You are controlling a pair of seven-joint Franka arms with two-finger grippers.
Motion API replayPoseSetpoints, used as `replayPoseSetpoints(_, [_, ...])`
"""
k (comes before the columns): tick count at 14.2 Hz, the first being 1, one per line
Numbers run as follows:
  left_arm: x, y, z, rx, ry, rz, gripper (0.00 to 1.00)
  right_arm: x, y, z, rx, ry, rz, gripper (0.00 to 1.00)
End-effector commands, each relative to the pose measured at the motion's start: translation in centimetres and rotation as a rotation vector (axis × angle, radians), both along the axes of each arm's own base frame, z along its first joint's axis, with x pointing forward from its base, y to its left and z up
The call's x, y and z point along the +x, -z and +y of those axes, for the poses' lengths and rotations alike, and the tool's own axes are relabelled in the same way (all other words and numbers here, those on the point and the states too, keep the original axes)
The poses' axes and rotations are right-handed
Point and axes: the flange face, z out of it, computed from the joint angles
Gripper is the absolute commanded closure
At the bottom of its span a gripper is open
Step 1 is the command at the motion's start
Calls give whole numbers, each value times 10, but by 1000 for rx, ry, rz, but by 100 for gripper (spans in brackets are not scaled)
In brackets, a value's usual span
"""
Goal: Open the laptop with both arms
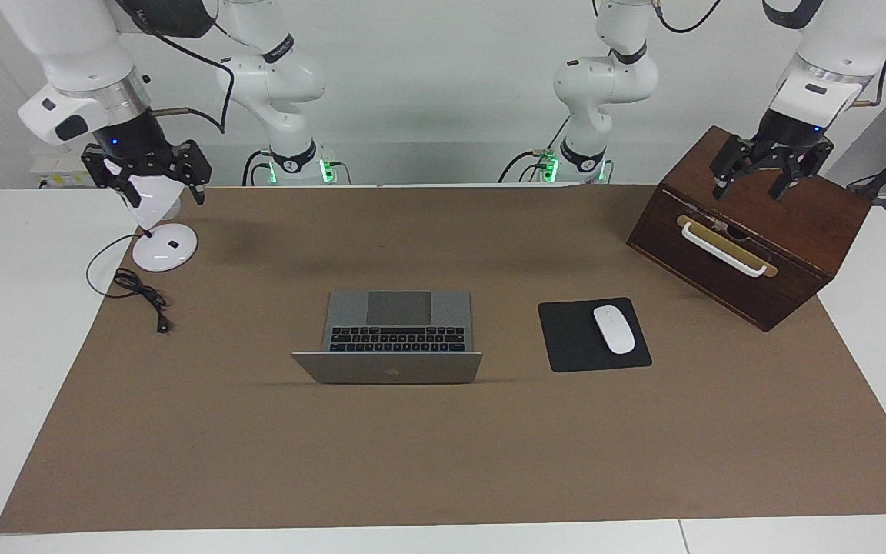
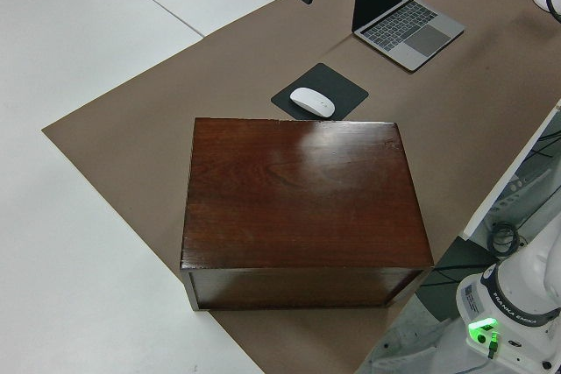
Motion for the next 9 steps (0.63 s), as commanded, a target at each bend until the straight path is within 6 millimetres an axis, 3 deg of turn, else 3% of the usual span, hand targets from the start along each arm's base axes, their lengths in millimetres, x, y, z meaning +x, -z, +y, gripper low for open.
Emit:
replayPoseSetpoints(1, [7, 2, 3, 12, 0, 28, 0, -11, 0, -4, -5, -14, 31, 0])
replayPoseSetpoints(9, [10, 12, 5, 16, -3, 54, 0, -10, 1, 2, 18, -10, 25, 0])
